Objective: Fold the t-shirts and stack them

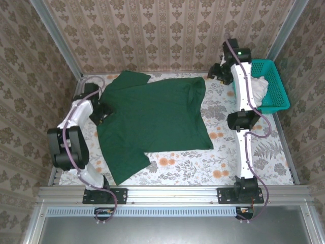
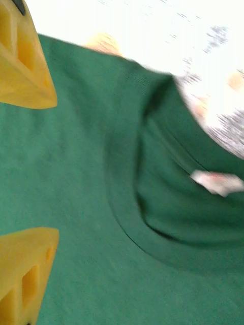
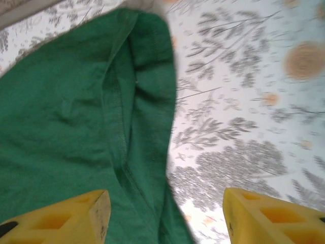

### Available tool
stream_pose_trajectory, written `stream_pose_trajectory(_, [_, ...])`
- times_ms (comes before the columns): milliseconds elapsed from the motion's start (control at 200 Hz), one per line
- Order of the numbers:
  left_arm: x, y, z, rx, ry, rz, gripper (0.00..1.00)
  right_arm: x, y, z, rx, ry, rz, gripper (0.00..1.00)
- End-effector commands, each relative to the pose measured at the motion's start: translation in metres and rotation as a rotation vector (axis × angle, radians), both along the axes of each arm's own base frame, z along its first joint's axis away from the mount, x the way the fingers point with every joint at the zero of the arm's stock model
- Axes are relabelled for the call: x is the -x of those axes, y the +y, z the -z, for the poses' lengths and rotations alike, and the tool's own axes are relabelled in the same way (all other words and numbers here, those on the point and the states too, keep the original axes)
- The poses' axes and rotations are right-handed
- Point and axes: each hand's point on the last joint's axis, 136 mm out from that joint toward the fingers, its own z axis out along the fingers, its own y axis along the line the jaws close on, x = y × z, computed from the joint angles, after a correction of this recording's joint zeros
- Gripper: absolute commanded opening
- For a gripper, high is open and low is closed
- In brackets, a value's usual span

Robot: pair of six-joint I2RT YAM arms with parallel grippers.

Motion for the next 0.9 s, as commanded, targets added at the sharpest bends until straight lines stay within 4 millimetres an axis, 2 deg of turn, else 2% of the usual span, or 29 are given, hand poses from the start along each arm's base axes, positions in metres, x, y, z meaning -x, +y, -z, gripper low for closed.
stream_pose_trajectory(0, [0.035,-0.005,0.002,0.039,0.039,-0.017,0.63,0.086,-0.048,-0.056,0.109,0.103,0.103,0.65])
stream_pose_trajectory(90, [0.059,-0.012,0.002,0.046,0.078,-0.003,0.63,0.125,-0.053,-0.072,0.124,0.143,0.117,0.65])
stream_pose_trajectory(125, [0.068,-0.016,0.001,0.043,0.090,0.009,0.63,0.140,-0.049,-0.076,0.123,0.142,0.111,0.65])
stream_pose_trajectory(170, [0.079,-0.021,0.001,0.030,0.111,0.021,0.63,0.157,-0.038,-0.071,0.105,0.127,0.092,0.67])
stream_pose_trajectory(245, [0.098,-0.027,0.003,0.013,0.163,0.030,0.61,0.185,-0.003,-0.040,-0.042,0.050,0.050,0.71])
stream_pose_trajectory(295, [0.110,-0.030,0.006,-0.001,0.198,0.035,0.61,0.207,0.018,-0.012,-0.139,0.033,0.040,0.71])
stream_pose_trajectory(320, [0.116,-0.033,0.008,-0.004,0.215,0.039,0.60,0.218,0.028,-0.004,-0.172,0.020,0.023,0.70])
stream_pose_trajectory(475, [0.147,-0.052,0.014,-0.030,0.266,0.076,0.59,0.275,0.061,0.065,-0.102,0.172,-0.089,0.62])
stream_pose_trajectory(550, [0.166,-0.056,0.018,-0.065,0.312,0.084,0.59,0.288,0.063,0.087,-0.030,0.223,-0.128,0.59])
stream_pose_trajectory(635, [0.187,-0.058,0.021,-0.067,0.348,0.069,0.55,0.293,0.060,0.104,0.016,0.212,-0.130,0.60])
stream_pose_trajectory(895, [0.238,-0.057,0.021,-0.095,0.424,0.013,0.49,0.303,0.054,0.143,0.071,0.178,-0.103,0.61])
